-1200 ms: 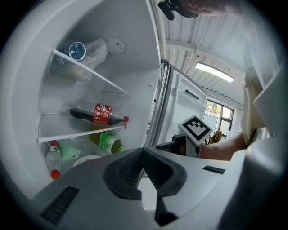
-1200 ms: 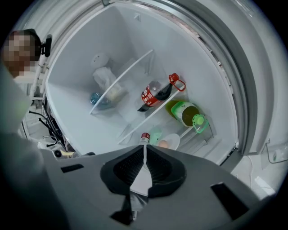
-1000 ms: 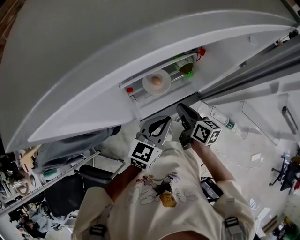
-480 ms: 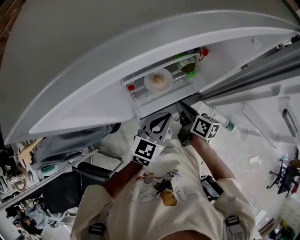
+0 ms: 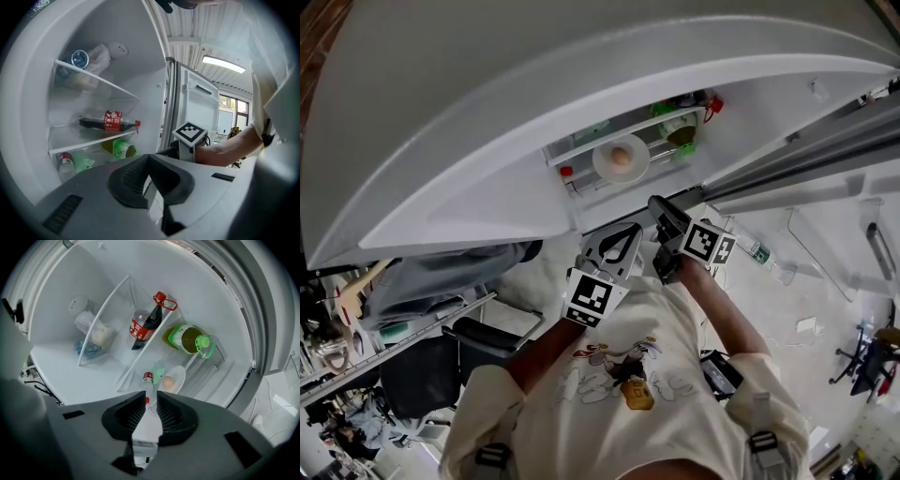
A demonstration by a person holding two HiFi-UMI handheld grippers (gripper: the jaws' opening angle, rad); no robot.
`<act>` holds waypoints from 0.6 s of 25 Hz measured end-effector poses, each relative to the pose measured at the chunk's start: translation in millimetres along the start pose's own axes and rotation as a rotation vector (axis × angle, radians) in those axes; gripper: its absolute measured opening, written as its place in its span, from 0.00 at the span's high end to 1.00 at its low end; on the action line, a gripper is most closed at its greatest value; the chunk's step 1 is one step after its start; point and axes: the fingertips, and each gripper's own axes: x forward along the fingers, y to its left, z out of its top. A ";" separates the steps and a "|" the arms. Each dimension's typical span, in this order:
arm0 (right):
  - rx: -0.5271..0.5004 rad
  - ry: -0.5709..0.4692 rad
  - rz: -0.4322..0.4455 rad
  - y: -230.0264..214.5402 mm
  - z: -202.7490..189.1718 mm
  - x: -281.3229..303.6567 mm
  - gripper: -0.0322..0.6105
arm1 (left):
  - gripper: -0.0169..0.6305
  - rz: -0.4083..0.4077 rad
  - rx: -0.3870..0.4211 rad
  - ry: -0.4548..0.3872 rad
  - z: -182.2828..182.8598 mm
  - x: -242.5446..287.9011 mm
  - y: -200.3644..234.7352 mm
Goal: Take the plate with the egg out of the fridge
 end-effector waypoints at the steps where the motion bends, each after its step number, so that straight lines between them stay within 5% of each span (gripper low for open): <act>1: 0.006 0.002 -0.003 -2.0 -0.4 1.5 0.86 | 0.96 0.001 -0.002 0.001 -0.9 -0.3 0.5; 15: 0.055 0.007 -0.035 -22.4 1.8 22.8 0.84 | 0.96 0.014 -0.004 0.000 -5.8 -6.6 2.2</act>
